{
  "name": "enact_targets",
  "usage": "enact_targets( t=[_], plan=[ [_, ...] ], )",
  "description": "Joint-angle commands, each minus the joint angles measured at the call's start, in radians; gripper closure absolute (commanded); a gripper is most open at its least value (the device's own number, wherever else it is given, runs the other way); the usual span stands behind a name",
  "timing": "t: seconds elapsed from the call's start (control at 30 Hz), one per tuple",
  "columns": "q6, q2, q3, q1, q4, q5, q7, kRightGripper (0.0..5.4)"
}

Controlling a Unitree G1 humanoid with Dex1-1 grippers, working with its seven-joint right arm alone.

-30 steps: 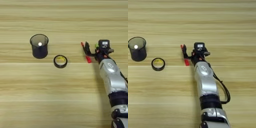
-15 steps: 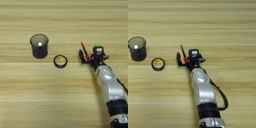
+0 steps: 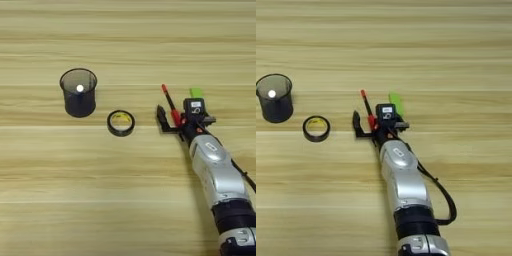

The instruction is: Move the objects on the table

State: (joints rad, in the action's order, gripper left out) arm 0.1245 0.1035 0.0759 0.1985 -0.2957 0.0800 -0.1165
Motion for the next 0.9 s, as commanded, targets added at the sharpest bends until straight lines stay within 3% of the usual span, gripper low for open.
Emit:
enact_targets(
  t=[0.03,0.33,0.9],
  plan=[
    [-0.016,0.006,0.0,0.068,0.037,-0.001,0.0,0.03],
    [-0.009,0.006,-0.001,0.072,0.02,0.001,-0.003,0.03],
    [0.017,0.009,-0.017,0.077,0.004,-0.005,-0.019,2.08]
  ],
)
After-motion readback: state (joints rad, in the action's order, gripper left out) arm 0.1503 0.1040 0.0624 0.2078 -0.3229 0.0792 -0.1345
